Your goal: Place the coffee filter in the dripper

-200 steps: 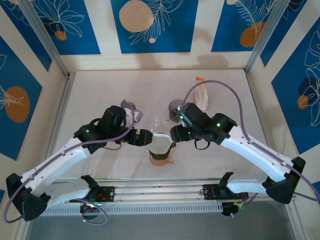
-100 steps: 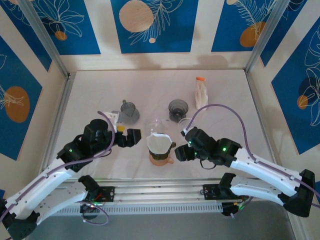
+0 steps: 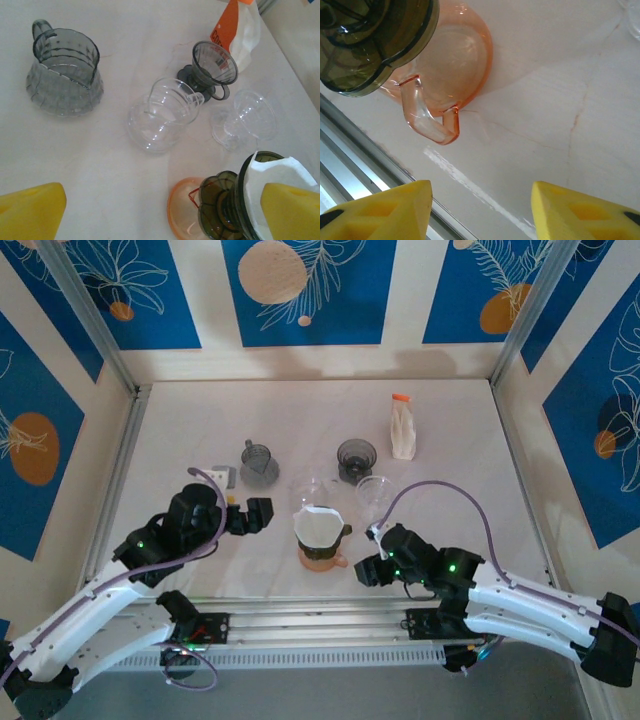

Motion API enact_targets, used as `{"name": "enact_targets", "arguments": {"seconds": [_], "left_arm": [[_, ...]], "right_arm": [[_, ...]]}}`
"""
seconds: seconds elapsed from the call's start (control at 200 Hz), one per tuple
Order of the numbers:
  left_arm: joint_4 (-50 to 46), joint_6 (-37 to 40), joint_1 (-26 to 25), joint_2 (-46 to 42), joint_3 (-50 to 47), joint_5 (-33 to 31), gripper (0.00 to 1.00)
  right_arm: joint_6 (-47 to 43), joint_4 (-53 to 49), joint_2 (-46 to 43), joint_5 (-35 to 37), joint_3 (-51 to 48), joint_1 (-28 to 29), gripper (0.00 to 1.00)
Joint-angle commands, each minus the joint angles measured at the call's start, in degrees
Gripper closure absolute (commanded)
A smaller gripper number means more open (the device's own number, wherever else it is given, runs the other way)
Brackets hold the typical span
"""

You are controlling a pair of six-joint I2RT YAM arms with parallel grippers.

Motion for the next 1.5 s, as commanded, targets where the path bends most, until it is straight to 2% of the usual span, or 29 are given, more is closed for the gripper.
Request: {"name": "enact_targets", "arguments": {"seconds": [0.0,0.18,0.38,0.55,0.97,1.141,1.266,1.491], "left_arm": [[-1.2,-0.7,0.4,-1.2,0.5,-2.8,0.0],[-2.9,-2.3,2.7,-1.0,1.1,-1.8,0.0],[-3.0,-4.3,11.8,-1.2,0.6,7.9,0.03],[-2.5,-5.0,15.6,-1.1,0.0,12.5,0.04],[-3.5,-4.5,18.0,-1.1,1.4,14.9,0.04],[-3.4,-4.7,18.3,-1.1,1.0,15.6,0.05],[-3.1,-5.1,18.4,-0.4,0.2,16.5,0.11],[-3.1,-5.6,19.5,1.2,0.3,18.0,0.13]], "right_arm": [[-2.0,6.9,-0.1,-3.3,-1.0,0.1,0.45],[-2.6,9.0,3.3,-5.3,-0.8,-0.8,0.46],[-2.3,10.8,6.0,-6.2,-0.6,-0.8,0.5],[-2.0,14.0,8.7,-6.4,-1.1,-0.7,0.5],[-3.8,18.5,13.6,-6.7,-1.1,-0.7,0.61],[-3.7,16.5,12.0,-5.5,-0.9,-0.2,0.6],[-3.2,14.9,9.4,-4.9,-1.7,-0.3,0.59],[-0.4,18.1,7.6,-6.1,-5.0,-0.3,0.59]]}}
